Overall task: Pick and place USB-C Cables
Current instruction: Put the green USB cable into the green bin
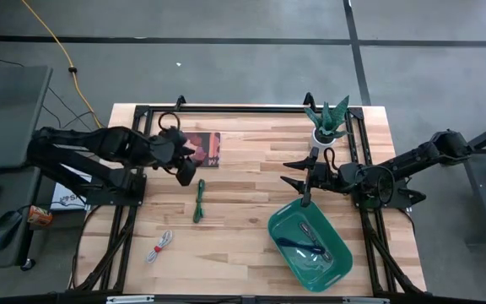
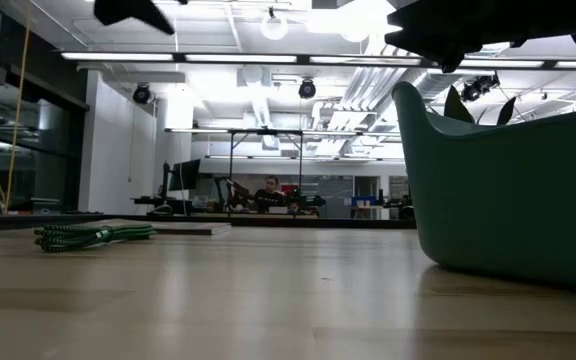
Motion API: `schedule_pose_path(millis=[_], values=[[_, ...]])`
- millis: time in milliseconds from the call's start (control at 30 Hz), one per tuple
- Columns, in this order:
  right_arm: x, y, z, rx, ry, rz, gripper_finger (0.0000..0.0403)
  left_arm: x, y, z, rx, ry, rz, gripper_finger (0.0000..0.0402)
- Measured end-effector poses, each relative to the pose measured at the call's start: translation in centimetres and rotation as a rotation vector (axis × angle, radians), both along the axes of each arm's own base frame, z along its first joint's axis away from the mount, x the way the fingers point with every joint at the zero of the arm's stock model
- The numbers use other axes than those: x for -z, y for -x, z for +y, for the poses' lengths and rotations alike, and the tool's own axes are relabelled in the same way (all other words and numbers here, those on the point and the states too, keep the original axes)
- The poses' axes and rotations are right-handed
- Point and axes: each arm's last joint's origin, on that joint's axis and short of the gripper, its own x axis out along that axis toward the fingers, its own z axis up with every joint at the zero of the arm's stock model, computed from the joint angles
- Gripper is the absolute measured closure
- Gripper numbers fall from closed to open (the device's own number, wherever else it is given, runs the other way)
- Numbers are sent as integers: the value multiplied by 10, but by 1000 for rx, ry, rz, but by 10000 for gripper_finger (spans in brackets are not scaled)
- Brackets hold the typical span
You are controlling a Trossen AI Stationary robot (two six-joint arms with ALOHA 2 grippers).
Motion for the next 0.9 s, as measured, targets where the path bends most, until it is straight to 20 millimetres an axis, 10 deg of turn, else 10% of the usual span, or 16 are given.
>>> schedule_pose_path(millis=[467, 900], values=[[1, 0, 0, 0, 2, 10, 212, 116, -21, -43, -124, 332, 315, 172], [3, 0, 0, -1, -41, 17, 212, 198, -40, -36, -166, 416, 392, 172]])
